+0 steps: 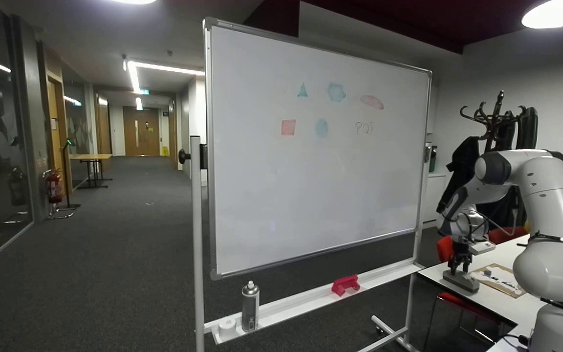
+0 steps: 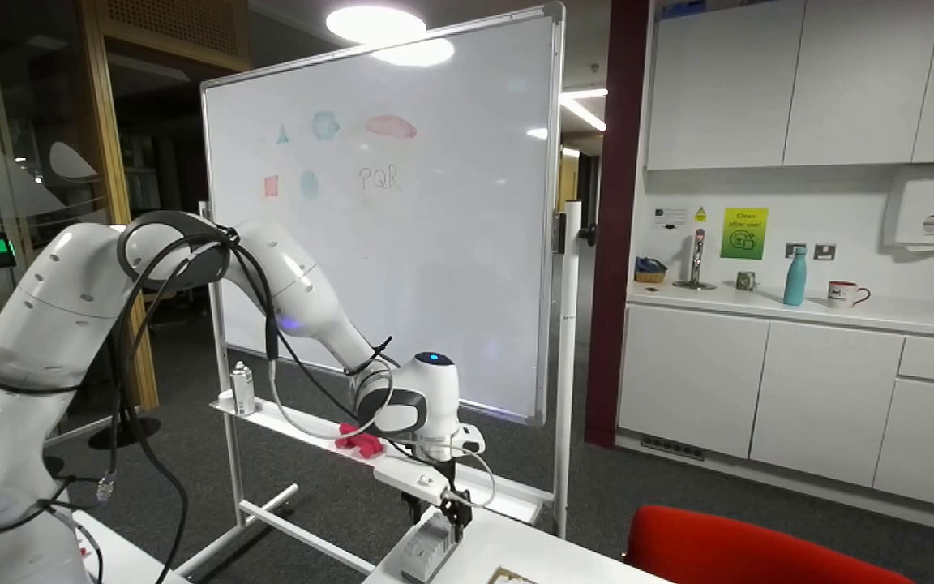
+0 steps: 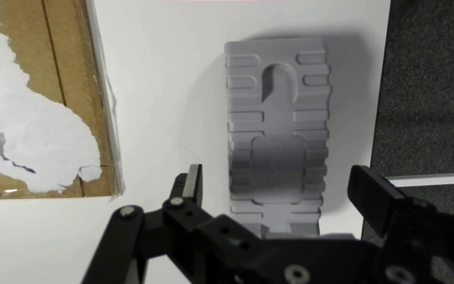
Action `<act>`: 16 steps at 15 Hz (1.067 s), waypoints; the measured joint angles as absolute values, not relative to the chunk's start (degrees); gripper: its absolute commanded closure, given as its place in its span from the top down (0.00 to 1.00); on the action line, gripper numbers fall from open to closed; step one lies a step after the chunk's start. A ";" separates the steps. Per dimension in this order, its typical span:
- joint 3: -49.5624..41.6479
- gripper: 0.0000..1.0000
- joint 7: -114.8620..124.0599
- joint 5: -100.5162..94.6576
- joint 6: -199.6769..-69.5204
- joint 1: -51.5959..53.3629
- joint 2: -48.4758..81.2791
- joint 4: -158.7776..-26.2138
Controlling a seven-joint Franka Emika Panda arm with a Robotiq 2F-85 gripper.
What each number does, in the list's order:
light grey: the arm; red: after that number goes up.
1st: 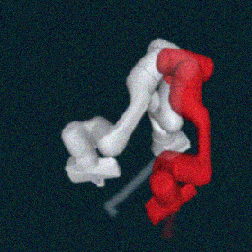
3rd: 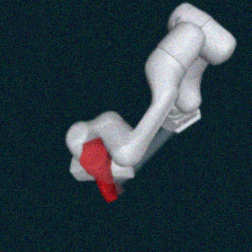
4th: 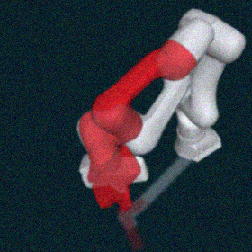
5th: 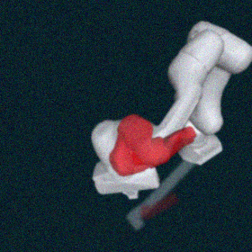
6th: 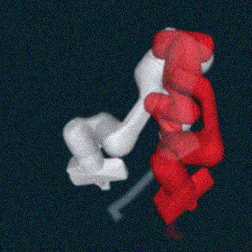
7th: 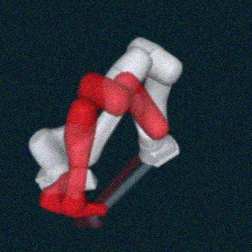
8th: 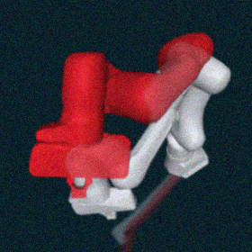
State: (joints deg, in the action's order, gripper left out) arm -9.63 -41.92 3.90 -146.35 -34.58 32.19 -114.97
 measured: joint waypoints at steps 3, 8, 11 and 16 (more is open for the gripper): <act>-9.60 1.00 -41.92 3.90 -146.35 -34.58 32.94 -114.86; -9.60 0.66 -41.92 3.90 -146.35 -34.58 33.77 -114.75; -9.60 0.43 -41.94 3.90 -146.24 -34.58 33.89 -114.73; -9.66 0.59 -41.93 3.90 -145.76 -34.59 33.84 -114.32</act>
